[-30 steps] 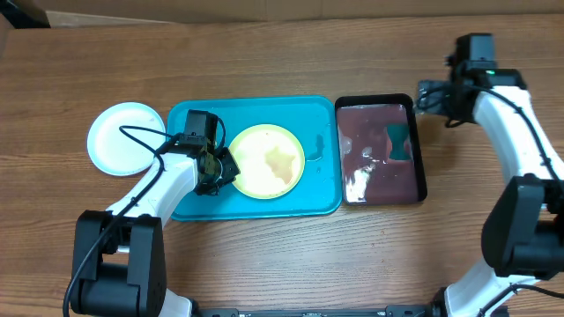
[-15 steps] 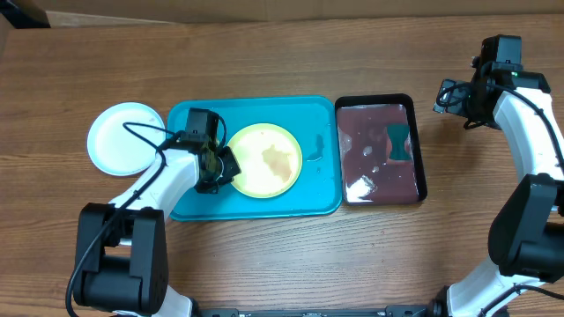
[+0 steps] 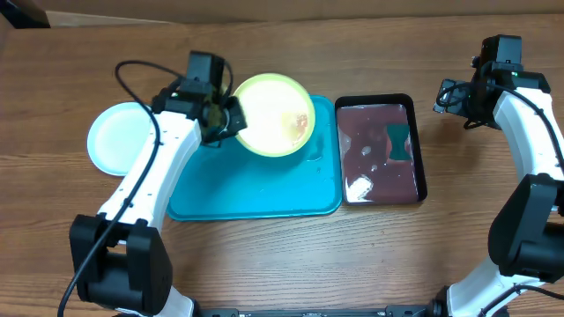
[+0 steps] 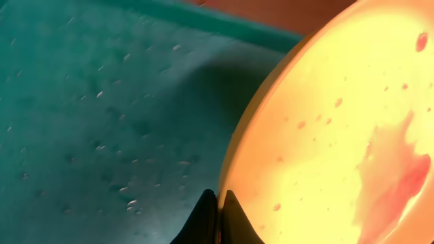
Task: Clean dirty plates on tray and stack at the side
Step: 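Lift the yellow plate with the left gripper and carry it rightward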
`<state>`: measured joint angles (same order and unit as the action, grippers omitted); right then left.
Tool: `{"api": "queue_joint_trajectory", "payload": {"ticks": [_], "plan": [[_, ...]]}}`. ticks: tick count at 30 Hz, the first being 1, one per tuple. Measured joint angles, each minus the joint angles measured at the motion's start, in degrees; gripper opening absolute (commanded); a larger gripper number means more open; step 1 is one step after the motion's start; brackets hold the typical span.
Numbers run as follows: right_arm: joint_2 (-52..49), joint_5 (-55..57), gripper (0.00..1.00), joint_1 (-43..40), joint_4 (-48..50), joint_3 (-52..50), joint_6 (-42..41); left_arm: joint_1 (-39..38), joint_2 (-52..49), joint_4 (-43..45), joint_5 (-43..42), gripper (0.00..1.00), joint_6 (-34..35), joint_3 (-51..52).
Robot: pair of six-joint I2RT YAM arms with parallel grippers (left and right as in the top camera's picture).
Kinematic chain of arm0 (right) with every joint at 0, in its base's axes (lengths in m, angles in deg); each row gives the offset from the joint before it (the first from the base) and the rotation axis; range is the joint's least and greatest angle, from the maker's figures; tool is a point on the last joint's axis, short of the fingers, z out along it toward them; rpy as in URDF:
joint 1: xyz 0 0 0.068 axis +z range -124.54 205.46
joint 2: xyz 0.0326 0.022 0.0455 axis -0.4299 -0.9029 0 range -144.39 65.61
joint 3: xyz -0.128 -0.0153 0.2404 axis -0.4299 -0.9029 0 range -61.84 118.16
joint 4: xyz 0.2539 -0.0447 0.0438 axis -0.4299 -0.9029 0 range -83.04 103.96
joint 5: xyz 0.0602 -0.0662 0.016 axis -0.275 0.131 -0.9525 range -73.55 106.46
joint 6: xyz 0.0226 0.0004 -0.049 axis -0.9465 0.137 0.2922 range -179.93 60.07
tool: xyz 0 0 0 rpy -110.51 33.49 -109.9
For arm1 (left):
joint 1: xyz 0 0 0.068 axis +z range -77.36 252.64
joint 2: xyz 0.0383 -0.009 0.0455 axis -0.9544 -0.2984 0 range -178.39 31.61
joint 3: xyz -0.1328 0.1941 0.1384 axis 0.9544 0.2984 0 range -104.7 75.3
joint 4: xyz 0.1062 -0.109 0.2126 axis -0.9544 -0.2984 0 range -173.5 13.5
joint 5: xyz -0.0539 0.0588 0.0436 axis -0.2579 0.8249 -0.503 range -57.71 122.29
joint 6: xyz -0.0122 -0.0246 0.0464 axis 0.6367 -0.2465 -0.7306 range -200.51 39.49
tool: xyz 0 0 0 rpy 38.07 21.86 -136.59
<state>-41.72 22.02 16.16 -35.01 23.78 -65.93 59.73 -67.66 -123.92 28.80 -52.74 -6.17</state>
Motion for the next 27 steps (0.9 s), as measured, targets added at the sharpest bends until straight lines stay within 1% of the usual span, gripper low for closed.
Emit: {"api": "queue_joint_trajectory", "payload": {"ticks": [5, 10, 15, 21, 27], "plan": [[0.02, 0.00, 1.00, 0.00, -0.04, 0.00, 0.00, -8.33, 0.00, 2.73, 5.77, 0.04, -0.76, -3.34], [0.02, -0.02, 1.00, 0.00, -0.07, 0.00, 0.00, -17.84, -0.02, 6.01, 15.82, 0.04, -1.09, -5.20], [0.02, -0.02, 1.00, 0.00, -0.04, 0.00, 0.00, -25.59, -0.04, 8.68, 25.75, 0.04, -2.75, -5.25], [0.02, -0.02, 1.00, 0.00, -0.02, 0.00, 0.00, -33.27, -0.15, 12.02, 37.79, 0.04, -7.76, -5.25], [0.02, -0.02, 1.00, 0.02, 0.00, 0.00, 0.00, -38.77, -0.17, 16.85, 49.79, 0.04, -15.96, -5.27]]}}
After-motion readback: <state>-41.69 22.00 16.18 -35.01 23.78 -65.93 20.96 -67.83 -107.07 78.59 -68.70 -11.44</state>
